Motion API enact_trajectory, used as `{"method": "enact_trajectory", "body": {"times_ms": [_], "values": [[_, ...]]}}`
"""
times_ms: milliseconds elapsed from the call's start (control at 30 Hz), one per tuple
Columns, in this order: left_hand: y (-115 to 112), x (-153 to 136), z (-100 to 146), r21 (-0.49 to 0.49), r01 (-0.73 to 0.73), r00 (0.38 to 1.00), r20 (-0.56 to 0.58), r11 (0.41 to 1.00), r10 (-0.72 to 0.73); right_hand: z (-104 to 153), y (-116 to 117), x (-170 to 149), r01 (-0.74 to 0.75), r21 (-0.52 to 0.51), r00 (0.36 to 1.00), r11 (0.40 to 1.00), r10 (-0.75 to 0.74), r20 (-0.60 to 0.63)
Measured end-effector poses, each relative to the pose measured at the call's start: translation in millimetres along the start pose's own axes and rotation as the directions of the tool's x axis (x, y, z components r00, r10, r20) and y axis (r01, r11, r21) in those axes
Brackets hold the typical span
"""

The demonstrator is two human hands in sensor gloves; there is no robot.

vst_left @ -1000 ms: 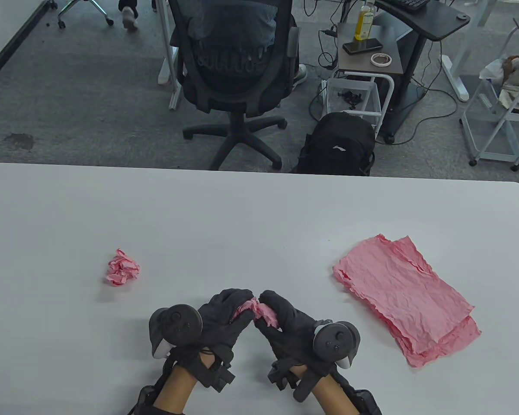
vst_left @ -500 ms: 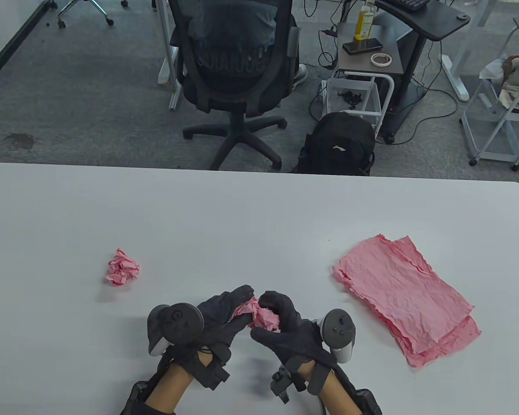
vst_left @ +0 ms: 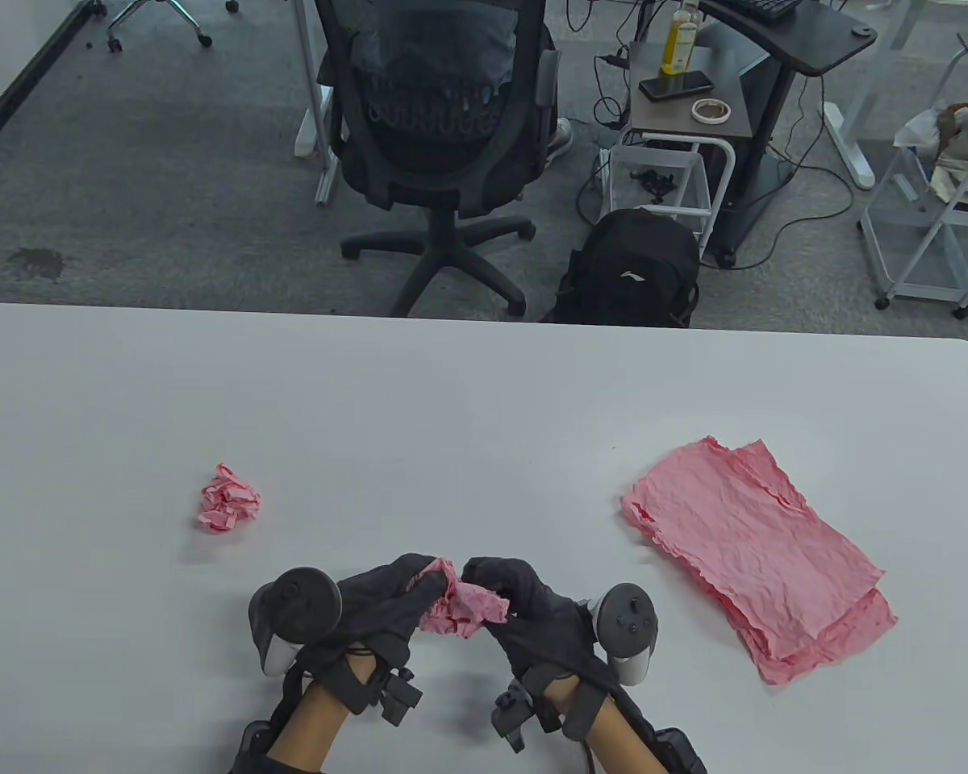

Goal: Flatten crumpled papers and stack

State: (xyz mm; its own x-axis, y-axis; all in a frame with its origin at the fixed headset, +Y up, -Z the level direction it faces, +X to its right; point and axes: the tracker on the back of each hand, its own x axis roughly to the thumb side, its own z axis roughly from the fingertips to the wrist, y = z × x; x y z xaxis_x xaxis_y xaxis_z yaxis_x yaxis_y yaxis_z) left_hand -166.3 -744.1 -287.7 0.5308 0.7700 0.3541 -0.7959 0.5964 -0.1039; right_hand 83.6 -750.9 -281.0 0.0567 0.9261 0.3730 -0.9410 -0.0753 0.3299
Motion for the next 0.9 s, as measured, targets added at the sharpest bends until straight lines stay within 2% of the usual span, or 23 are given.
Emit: {"method": "enact_trajectory", "body": {"times_ms": [33, 133, 167, 200, 233, 267, 300, 333, 367, 433, 467, 533, 667, 733, 800, 833, 867, 900], "values": [[-0.4, -1.5, 0.1, -0.024, 0.014, 1.000, -0.003, 1.000, -0.014, 0.1, -0.3, -0.7, 0.016, 0.011, 1.000, 1.000, -0.015, -0.004], [0.3, -5.1, 1.7, 0.010, -0.040, 0.999, -0.030, 0.999, 0.040, -1.7, -5.3, -5.2, 0.082, 0.028, 0.997, 0.996, -0.081, -0.014], [0.2, -4.0, 2.2, 0.023, -0.060, 0.998, -0.001, 0.998, 0.060, -1.8, -7.0, -6.8, 0.099, 0.014, 0.995, 0.995, -0.098, -0.024], [0.1, -1.5, 2.4, 0.037, -0.070, 0.996, 0.051, 0.997, 0.068, -1.6, -7.8, -7.6, 0.099, 0.002, 0.995, 0.995, -0.099, -0.030], [0.5, 4.8, 2.6, 0.023, -0.083, 0.979, 0.189, 0.996, 0.078, -1.3, -8.9, -8.2, 0.091, -0.014, 0.995, 0.996, -0.091, -0.034], [0.6, 10.3, 1.9, -0.018, -0.084, 0.962, 0.260, 0.996, 0.086, -1.0, -9.2, -8.4, 0.077, -0.022, 0.996, 0.997, -0.078, -0.036], [-0.8, 19.6, 3.1, -0.088, -0.087, 0.947, 0.302, 0.992, 0.110, -0.5, -8.6, -7.6, 0.052, -0.019, 0.998, 0.998, -0.052, -0.035], [-4.7, 24.5, 4.2, -0.113, -0.101, 0.940, 0.315, 0.988, 0.132, -0.4, -7.2, -7.0, 0.039, -0.014, 0.999, 0.999, -0.040, -0.027], [-11.9, 29.6, 4.7, -0.138, -0.110, 0.944, 0.295, 0.984, 0.147, -0.7, -3.2, -4.8, 0.022, 0.013, 1.000, 1.000, -0.022, -0.013], [-20.4, 31.5, 2.6, -0.192, -0.030, 0.958, 0.274, 0.981, 0.083, -0.3, 3.8, 0.2, -0.026, 0.066, 0.999, 0.997, 0.024, 0.027], [-19.7, 29.0, 2.7, -0.195, 0.025, 0.964, 0.265, 0.981, 0.028, 1.7, 4.8, 2.5, -0.083, 0.036, 0.996, 0.996, 0.082, 0.032], [-14.7, 25.9, 2.2, -0.129, -0.017, 0.970, 0.239, 0.992, 0.048, 0.9, 1.8, 2.6, -0.160, -0.028, 0.985, 0.987, 0.162, 0.053], [-11.7, 19.8, 0.2, -0.125, -0.015, 0.981, 0.189, 0.992, 0.039, 1.4, -4.7, -0.2, -0.154, -0.088, 0.988, 0.984, 0.154, -0.007], [-14.3, 21.5, 1.8, -0.150, 0.088, 0.983, 0.174, 0.985, -0.062, 3.1, -7.7, -0.6, -0.171, -0.115, 0.985, 0.979, 0.169, -0.028], [-14.8, 24.9, 1.8, -0.111, 0.331, 0.928, 0.217, 0.937, -0.302, 2.8, -9.0, 0.4, -0.161, -0.123, 0.987, 0.979, 0.160, -0.023], [-14.0, 26.9, 1.1, -0.106, 0.400, 0.900, 0.235, 0.910, -0.368, 2.7, -8.4, -0.2, -0.150, -0.106, 0.989, 0.983, 0.149, -0.019], [-13.2, 27.2, 1.1, -0.105, 0.396, 0.902, 0.232, 0.912, -0.365, 2.7, -7.7, -0.6, -0.136, -0.093, 0.991, 0.986, 0.135, -0.017], [-11.8, 25.4, 2.3, -0.094, 0.325, 0.931, 0.206, 0.941, -0.301, 2.4, -6.6, -0.8, -0.107, -0.071, 0.994, 0.992, 0.106, -0.018]]}}
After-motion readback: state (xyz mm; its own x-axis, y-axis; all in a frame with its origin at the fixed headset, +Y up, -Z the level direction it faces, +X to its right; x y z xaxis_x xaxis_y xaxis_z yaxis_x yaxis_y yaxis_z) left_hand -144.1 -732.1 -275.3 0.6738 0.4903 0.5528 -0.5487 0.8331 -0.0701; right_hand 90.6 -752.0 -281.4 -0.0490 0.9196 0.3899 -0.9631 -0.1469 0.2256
